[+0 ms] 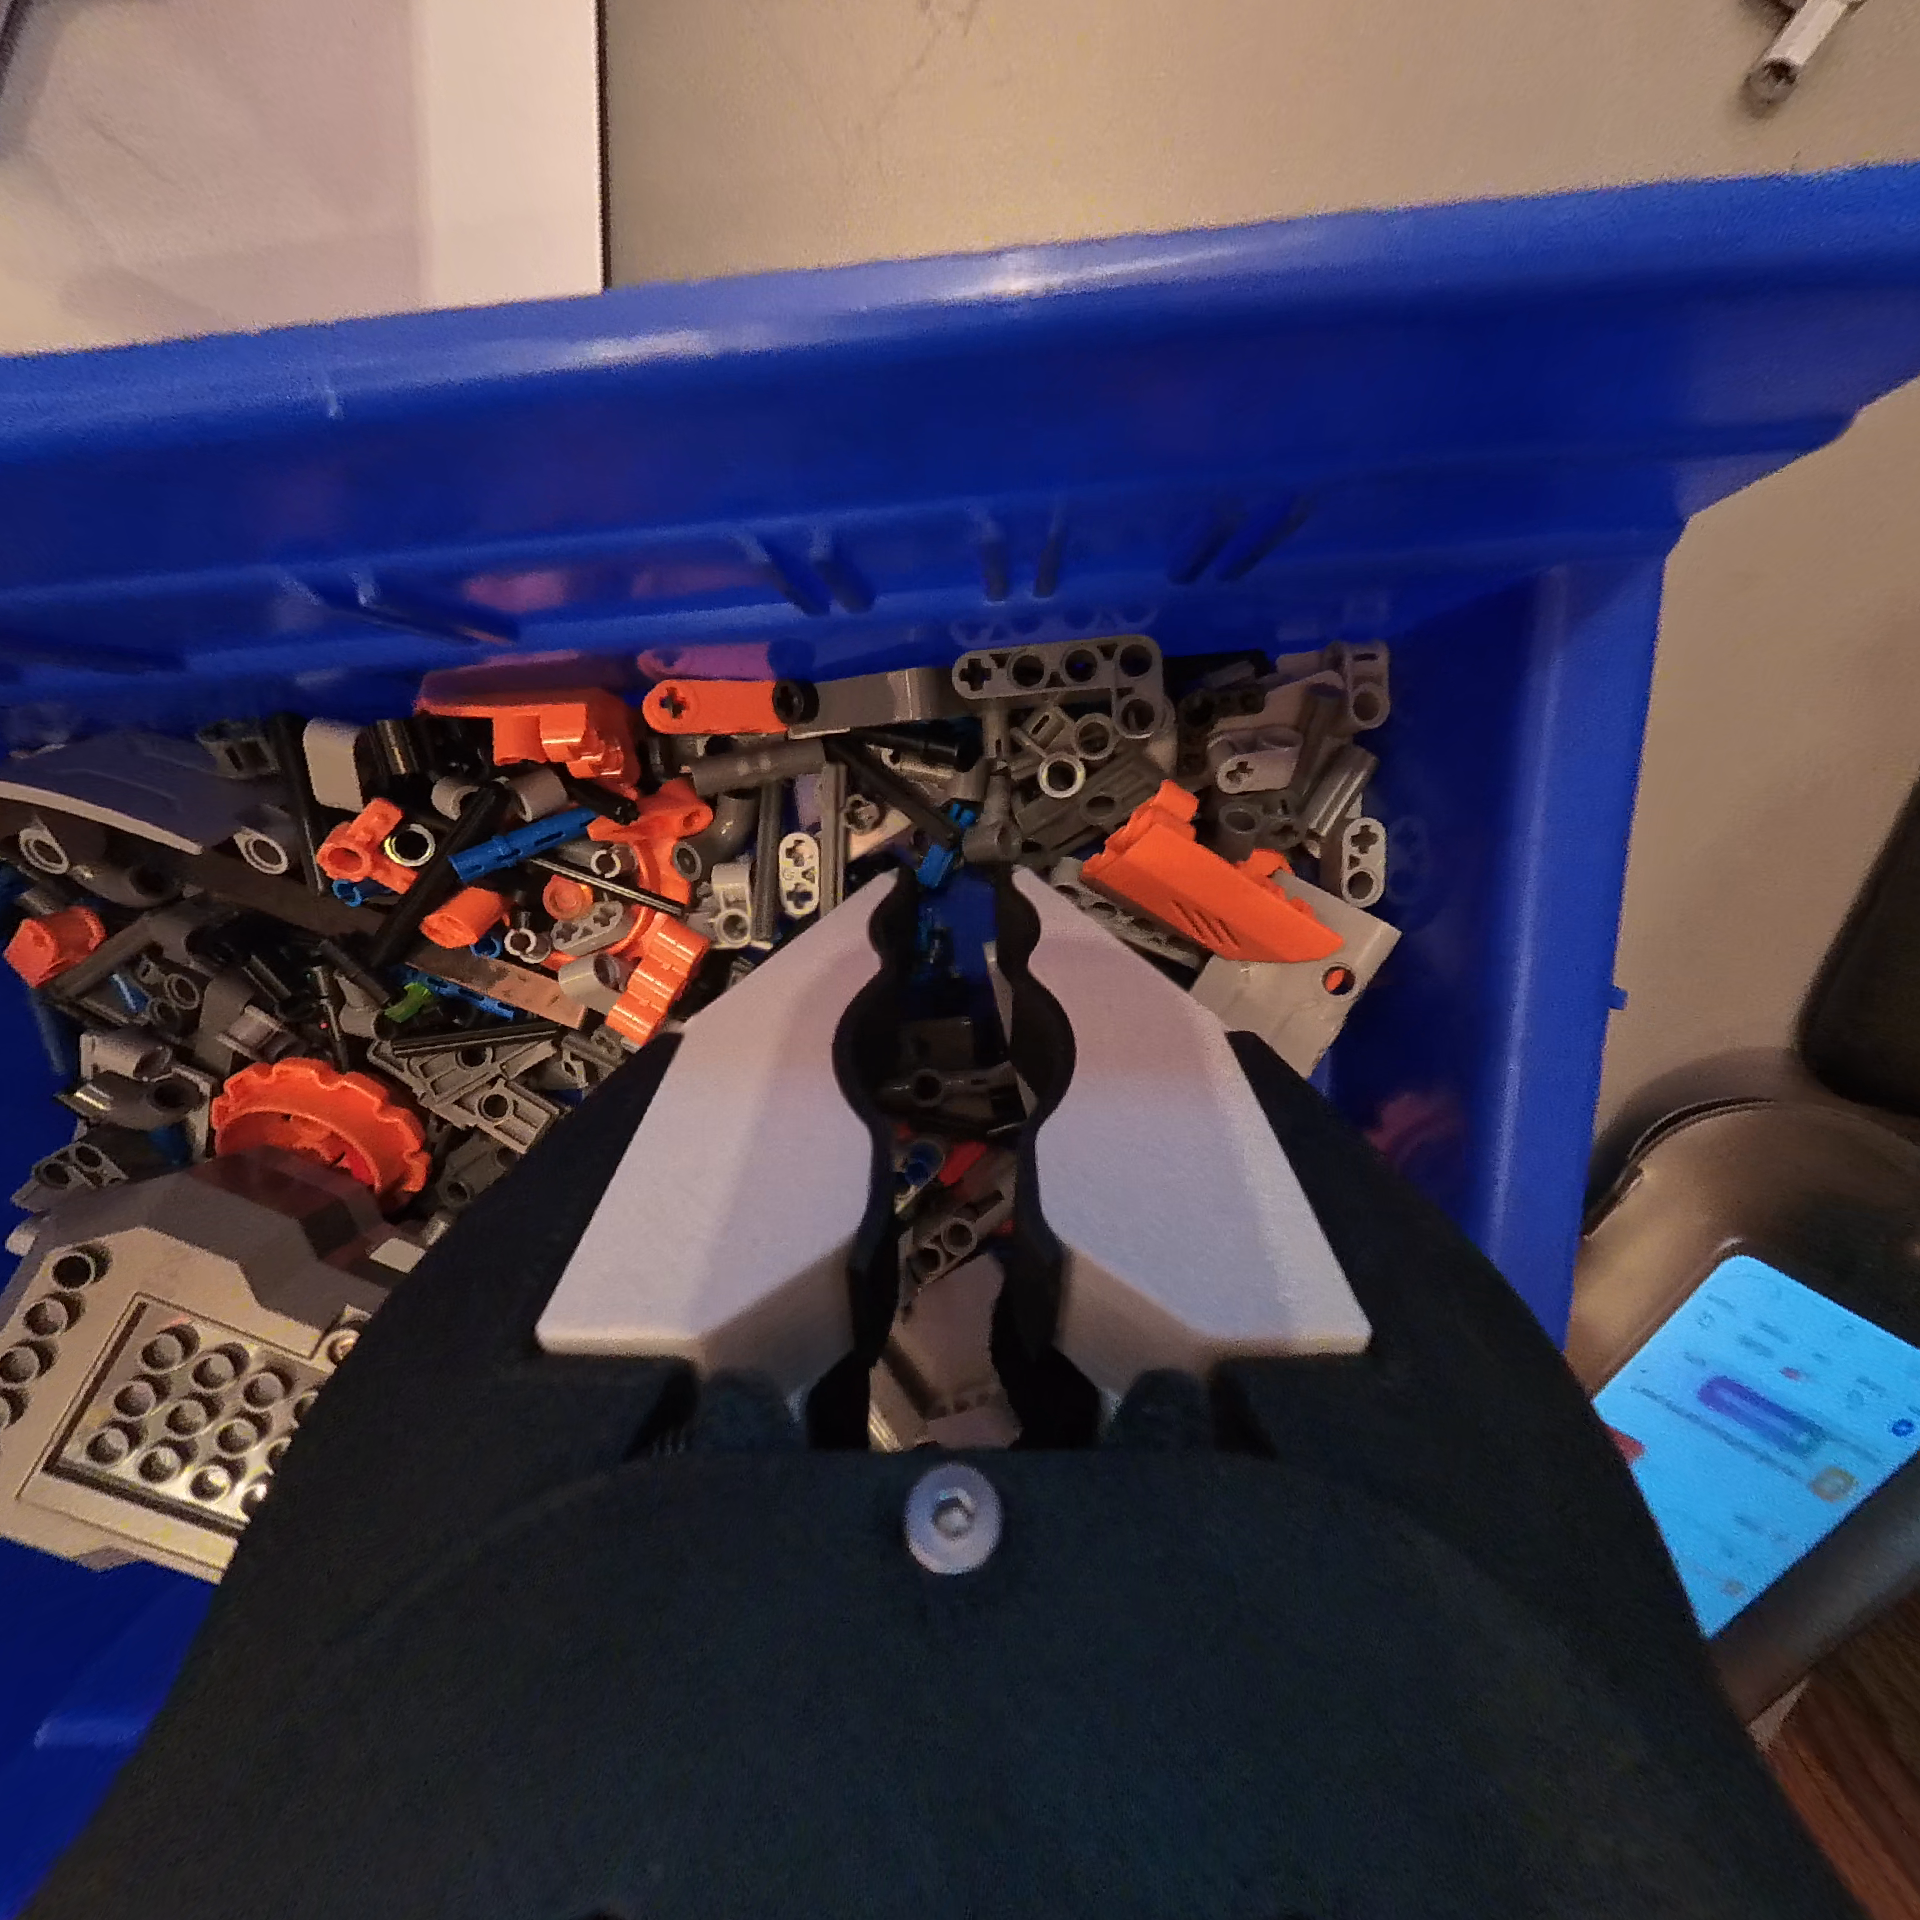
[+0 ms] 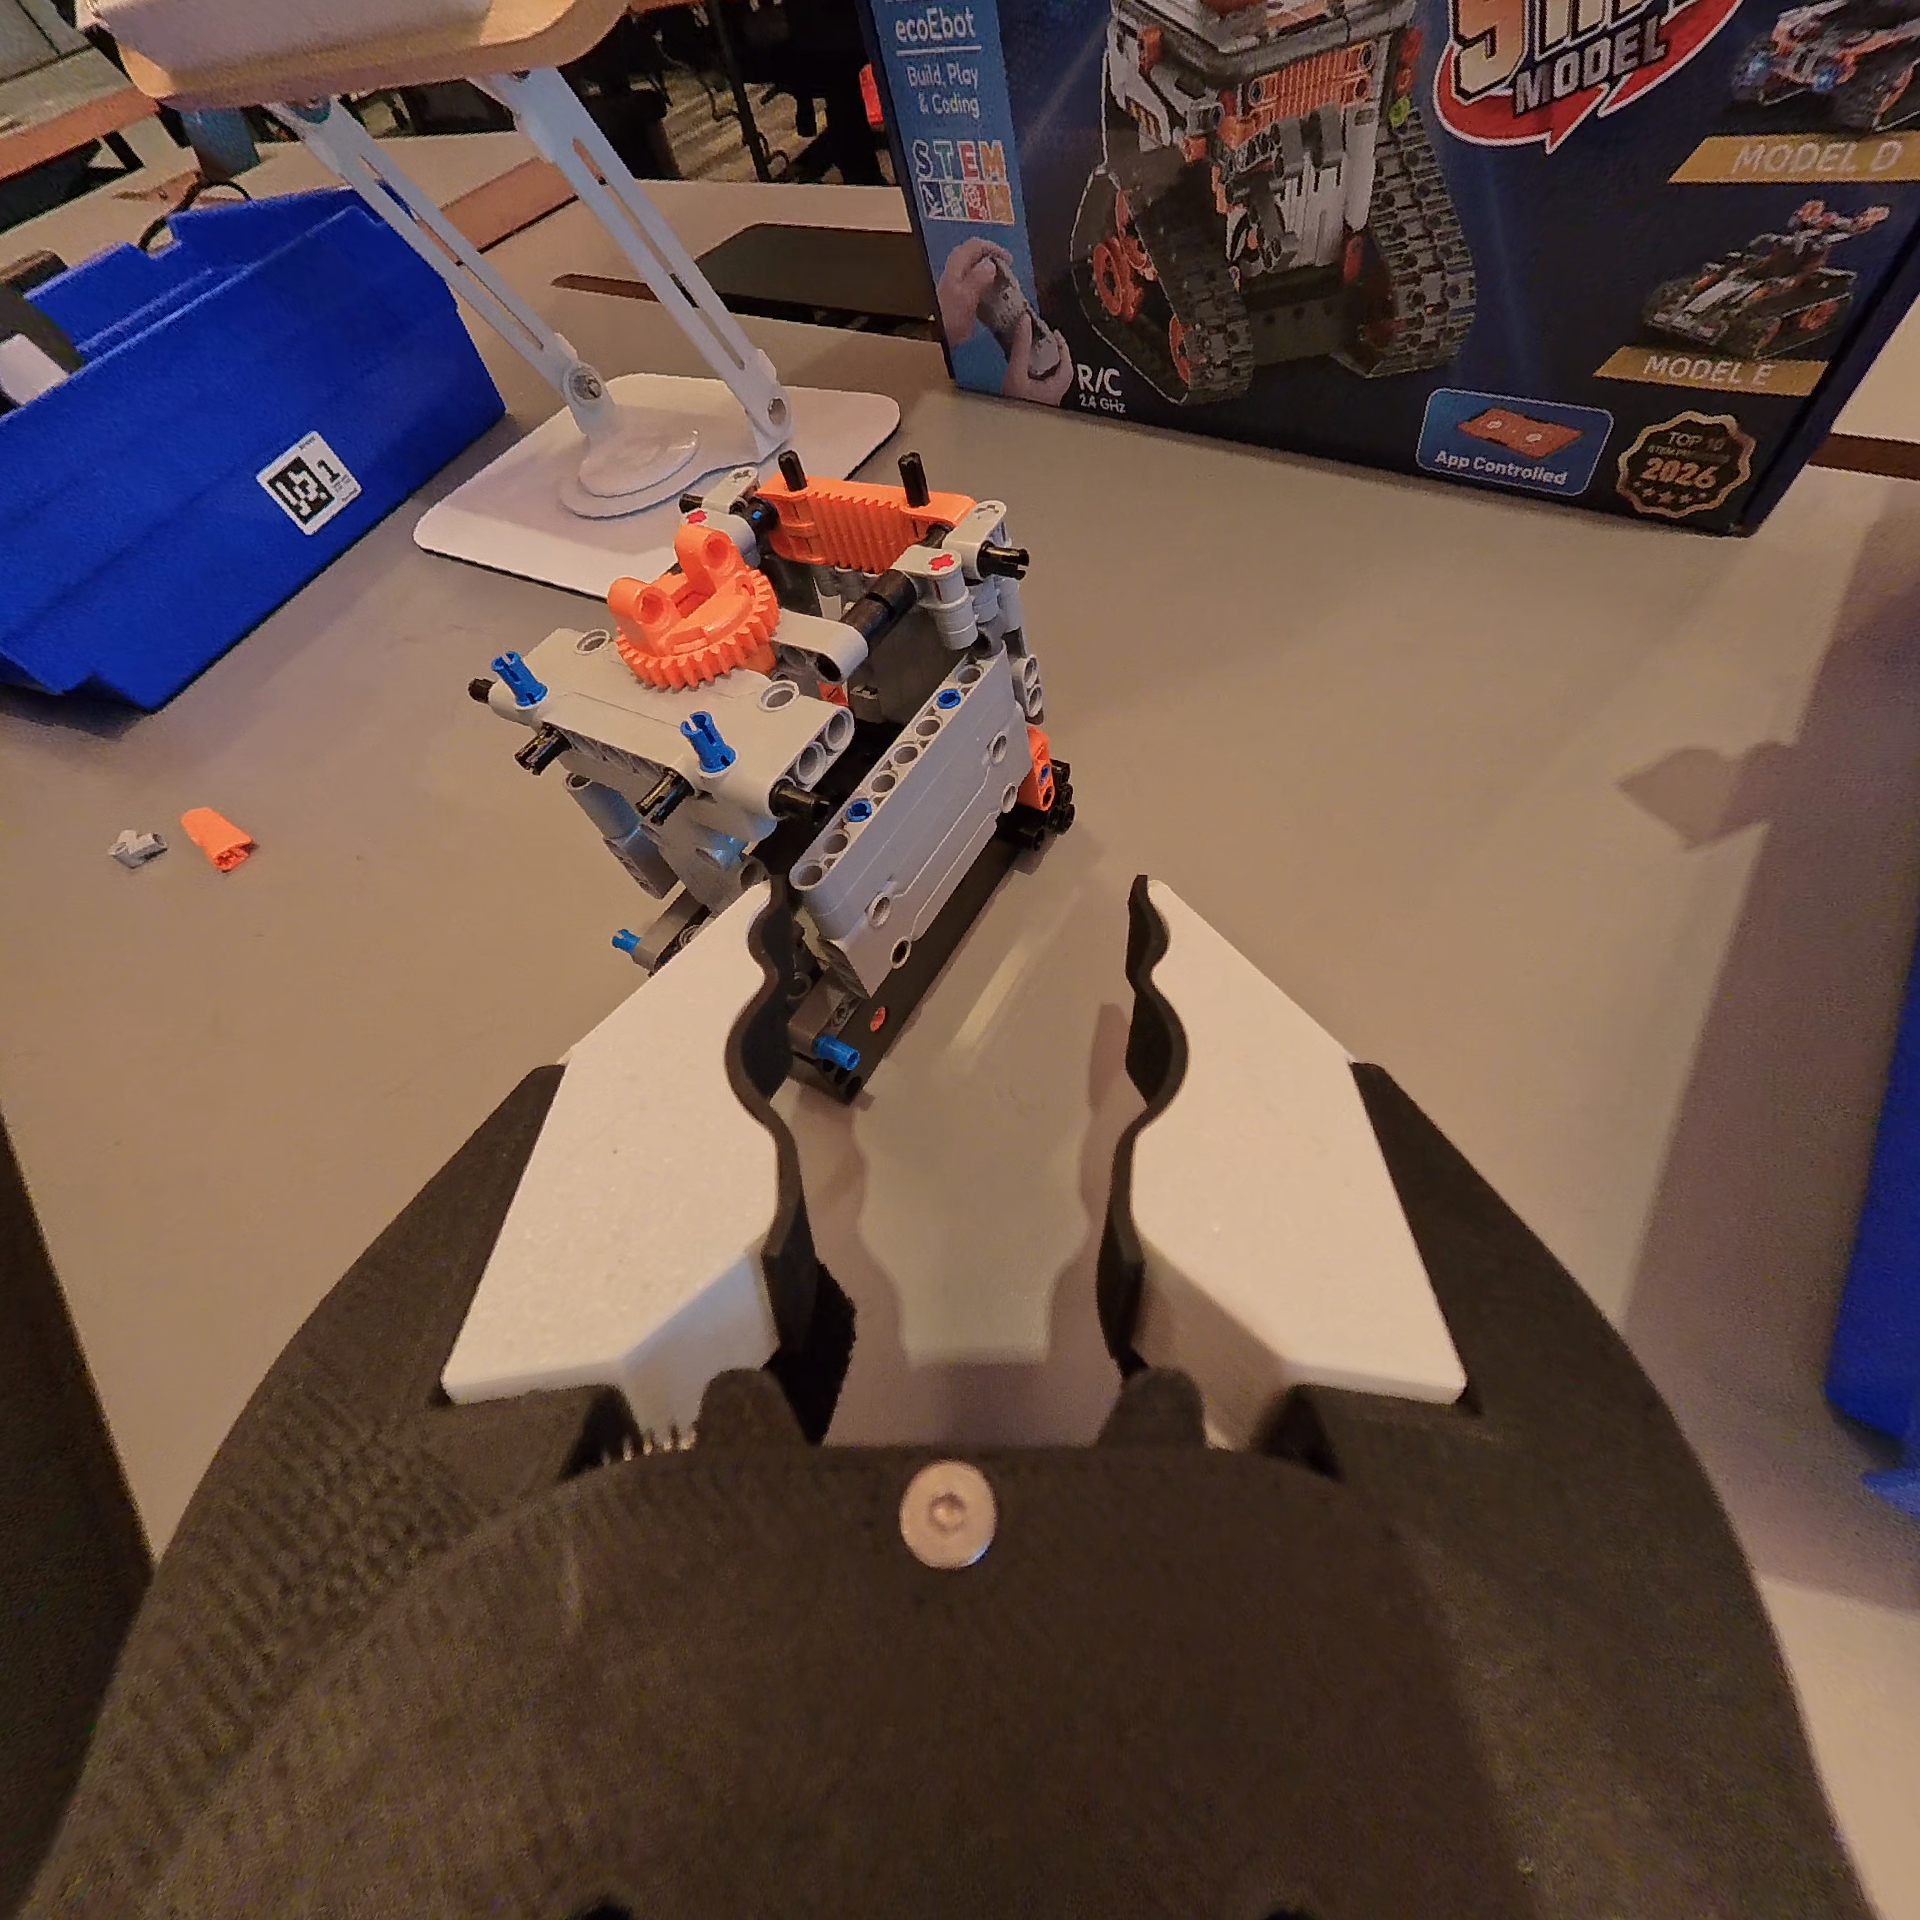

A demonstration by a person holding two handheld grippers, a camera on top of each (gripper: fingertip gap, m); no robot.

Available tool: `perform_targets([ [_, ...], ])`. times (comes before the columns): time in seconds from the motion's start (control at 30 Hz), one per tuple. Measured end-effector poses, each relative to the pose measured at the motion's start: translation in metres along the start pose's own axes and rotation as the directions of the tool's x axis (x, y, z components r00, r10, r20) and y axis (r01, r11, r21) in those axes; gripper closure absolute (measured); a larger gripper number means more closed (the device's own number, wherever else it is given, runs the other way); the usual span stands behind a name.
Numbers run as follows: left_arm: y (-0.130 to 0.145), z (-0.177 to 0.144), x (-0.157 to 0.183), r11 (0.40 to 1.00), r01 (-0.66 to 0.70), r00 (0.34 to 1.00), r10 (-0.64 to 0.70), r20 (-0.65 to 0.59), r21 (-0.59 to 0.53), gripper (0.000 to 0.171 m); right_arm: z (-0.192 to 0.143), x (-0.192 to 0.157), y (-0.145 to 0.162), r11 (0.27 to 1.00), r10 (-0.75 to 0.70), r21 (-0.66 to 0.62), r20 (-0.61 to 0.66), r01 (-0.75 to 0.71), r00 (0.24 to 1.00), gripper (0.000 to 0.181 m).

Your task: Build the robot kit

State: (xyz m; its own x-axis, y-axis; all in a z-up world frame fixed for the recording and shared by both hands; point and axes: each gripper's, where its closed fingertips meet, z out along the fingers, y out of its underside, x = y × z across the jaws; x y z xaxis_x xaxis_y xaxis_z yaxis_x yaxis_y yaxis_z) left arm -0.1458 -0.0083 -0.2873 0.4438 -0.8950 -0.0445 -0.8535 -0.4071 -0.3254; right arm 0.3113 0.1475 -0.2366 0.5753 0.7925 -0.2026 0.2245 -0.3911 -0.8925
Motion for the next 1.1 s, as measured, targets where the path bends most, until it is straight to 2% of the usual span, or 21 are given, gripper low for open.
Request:
perform_targets([
  [0.27, 0.0, 0.002, 0.002, 1.0, -0.013, 1.0, 0.013, -0.019, -0.005, 0.169, 0.0, 0.0, 0.0, 1.0, -0.001, 0.002, 0.001, 0.001, 1.0, 0.119],
  [0.8, 0.007, -0.009, 0.002, 1.0, -0.001, 1.0, 0.001, 0.01, -0.003, 0.17, -0.001, -0.001, -0.001, 1.0, -0.002, 0.004, 0.005, 0.002, 1.0, 0.118],
  [0.97, 0.005, -0.024, 0.005, 1.0, 0.0, 1.0, 0.0, 0.028, 0.006, 0.17, -0.001, -0.001, -0.002, 1.0, -0.007, 0.005, 0.0, 0.007, 1.0, 0.119],
  [1.1, -0.008, -0.04, 0.01, 0.999, -0.006, 0.999, 0.004, 0.044, 0.035, 0.169, -0.002, -0.003, -0.005, 1.0, -0.028, 0.011, -0.009, 0.028, 1.0, 0.119],
])
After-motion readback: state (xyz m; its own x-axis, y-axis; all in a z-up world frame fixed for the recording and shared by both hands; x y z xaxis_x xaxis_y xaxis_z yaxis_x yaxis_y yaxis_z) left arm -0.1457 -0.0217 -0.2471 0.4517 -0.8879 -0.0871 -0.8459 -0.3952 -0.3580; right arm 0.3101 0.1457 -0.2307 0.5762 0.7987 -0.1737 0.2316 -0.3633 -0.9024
